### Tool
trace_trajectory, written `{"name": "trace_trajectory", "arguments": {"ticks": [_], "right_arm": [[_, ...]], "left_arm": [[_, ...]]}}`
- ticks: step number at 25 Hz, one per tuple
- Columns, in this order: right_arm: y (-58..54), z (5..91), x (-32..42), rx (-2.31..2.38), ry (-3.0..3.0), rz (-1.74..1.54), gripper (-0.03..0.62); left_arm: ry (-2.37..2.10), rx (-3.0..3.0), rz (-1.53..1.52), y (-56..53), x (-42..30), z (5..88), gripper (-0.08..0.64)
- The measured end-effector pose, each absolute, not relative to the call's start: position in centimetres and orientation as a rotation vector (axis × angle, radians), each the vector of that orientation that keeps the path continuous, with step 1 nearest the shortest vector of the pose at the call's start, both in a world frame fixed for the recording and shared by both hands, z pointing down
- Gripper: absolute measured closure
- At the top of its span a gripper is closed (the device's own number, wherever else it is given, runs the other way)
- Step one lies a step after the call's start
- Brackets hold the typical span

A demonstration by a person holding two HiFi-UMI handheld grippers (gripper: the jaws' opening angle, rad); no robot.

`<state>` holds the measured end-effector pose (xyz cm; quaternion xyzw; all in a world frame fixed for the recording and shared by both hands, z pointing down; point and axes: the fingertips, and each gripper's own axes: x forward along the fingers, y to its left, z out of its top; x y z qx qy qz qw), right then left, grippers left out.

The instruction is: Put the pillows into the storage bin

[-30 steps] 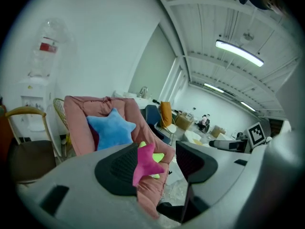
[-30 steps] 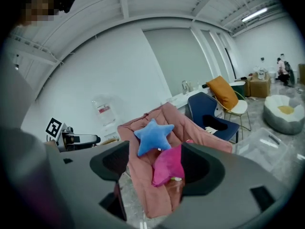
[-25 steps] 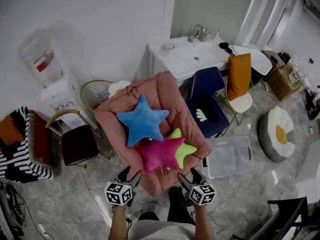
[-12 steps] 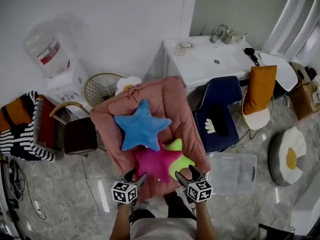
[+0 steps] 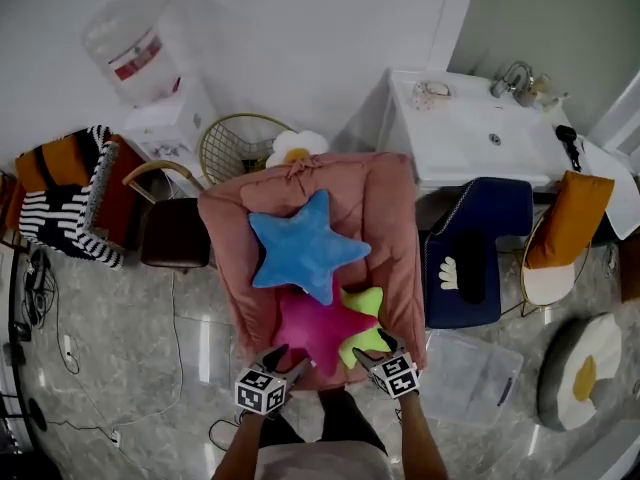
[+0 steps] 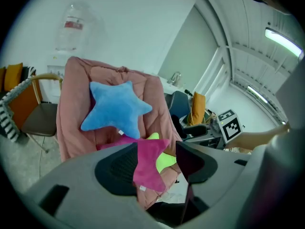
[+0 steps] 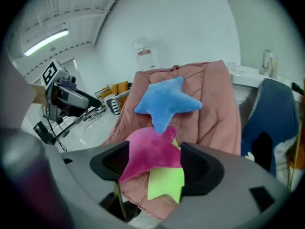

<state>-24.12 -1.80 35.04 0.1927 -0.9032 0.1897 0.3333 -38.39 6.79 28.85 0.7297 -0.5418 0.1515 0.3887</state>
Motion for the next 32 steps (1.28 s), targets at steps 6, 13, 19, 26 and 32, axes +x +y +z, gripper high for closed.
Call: {"name": "trace_trajectory", "arguments": {"ticks": [6, 13, 19, 26, 32], "right_arm": [[-2.2, 38.5, -27.5, 0.159, -2.38, 0.294, 0.258], [-4.7, 45.1, -29.3, -0.111, -2.249, 0.119, 0.188], [-4.3, 50.4, -29.4, -0.248, -2.129, 0.123, 0.091], [-2.9, 53.2, -31.4, -0.246, -2.181, 0.238, 0.074], [-1.5, 52.9, -31.1, -0.164, -2.217, 0.245, 0.149]], "left_arm": [[-1.398, 1.724, 0.248, 8.0, -37.1, 32.8, 0.298], [-1.458, 1.604, 0.105, 8.9, -35.6, 40.4, 0.234], [-1.609, 1.44, -0.039, 9.9, -34.3, 45.6, 0.19], [-1.66, 1.425, -0.072, 8.4, -33.2, 49.6, 0.166], [-1.819, 1.303, 0.025, 8.4, -33.3, 52.4, 0.156]]}}
